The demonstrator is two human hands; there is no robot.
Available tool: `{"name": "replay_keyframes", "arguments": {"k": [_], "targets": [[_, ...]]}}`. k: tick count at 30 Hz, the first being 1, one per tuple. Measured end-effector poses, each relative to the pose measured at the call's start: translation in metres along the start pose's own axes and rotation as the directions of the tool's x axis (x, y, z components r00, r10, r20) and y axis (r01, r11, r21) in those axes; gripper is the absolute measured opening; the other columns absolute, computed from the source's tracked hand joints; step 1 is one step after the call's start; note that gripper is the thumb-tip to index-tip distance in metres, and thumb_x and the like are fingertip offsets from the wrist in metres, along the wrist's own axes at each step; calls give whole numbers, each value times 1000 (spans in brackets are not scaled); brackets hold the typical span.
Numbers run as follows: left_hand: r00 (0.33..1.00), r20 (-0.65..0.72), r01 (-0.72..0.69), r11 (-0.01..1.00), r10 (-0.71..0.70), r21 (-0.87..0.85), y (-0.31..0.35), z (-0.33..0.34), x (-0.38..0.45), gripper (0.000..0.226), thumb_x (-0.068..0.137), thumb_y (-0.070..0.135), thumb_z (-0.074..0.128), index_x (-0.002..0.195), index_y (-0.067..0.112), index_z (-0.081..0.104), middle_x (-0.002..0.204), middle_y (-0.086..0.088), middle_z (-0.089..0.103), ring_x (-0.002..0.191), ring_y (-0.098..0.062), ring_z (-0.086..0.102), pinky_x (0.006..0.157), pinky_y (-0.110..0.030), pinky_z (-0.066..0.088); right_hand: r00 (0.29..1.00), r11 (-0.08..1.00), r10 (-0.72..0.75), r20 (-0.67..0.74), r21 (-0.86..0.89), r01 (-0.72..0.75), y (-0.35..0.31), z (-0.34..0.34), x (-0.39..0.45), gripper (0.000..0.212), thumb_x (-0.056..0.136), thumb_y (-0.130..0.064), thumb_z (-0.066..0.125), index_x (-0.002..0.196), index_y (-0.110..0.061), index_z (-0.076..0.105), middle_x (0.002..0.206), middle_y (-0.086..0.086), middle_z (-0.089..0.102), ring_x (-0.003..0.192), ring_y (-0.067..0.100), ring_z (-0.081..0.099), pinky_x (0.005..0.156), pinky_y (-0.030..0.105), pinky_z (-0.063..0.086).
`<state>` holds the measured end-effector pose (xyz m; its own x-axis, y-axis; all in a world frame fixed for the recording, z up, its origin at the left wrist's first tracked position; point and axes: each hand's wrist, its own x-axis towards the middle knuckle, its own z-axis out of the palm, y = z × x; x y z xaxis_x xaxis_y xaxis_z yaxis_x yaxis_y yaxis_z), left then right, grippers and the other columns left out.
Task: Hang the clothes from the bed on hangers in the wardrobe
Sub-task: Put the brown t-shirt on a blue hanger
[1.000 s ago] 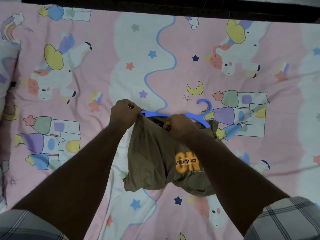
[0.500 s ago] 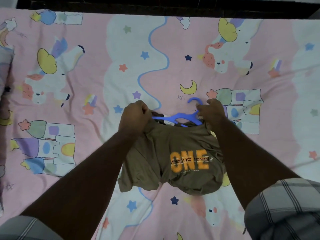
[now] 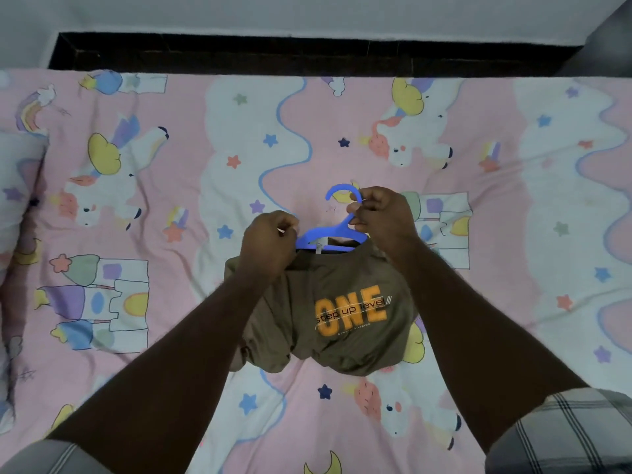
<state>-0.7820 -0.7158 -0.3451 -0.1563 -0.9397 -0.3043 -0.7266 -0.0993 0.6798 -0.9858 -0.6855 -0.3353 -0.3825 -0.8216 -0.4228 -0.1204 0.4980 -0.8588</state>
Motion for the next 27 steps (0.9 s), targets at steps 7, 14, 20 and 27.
{"name": "replay_keyframes", "arguments": {"k": [7,14,20,27], "targets": [[991,-29,-133,991,133,10,68,-48,-19,21,97,28,62,114,26,73,124,6,69,116,-17,60,103,-41,46,968,968,-248,-29,-55,246,-76,-31,-39,11,90,-11,71,99,-18,70,80,1,73,73,16,74,80,44,62],[944,-20,-329,944,329,-14,140,-87,-60,19,99,24,60,110,19,75,104,5,73,92,-13,63,78,-17,46,918,920,-391,-63,-69,387,-152,-58,-94,9,90,-14,72,99,-16,70,83,2,75,72,15,74,79,44,61],[924,-77,-379,925,376,-33,188,-127,-102,14,97,19,60,98,17,73,88,-1,71,82,-22,64,76,-37,52,876,883,-468,-115,-95,459,-203,-80,-148,16,90,-11,71,106,-11,72,80,-3,72,72,12,73,80,42,61],[848,-195,-514,854,492,-78,232,-184,-159,14,99,15,57,93,13,70,83,2,70,68,-2,62,62,-10,41,773,815,-575,-268,-112,568,-260,-92,-224,12,88,-18,71,98,-23,73,79,-5,74,74,14,72,81,39,60]]}}
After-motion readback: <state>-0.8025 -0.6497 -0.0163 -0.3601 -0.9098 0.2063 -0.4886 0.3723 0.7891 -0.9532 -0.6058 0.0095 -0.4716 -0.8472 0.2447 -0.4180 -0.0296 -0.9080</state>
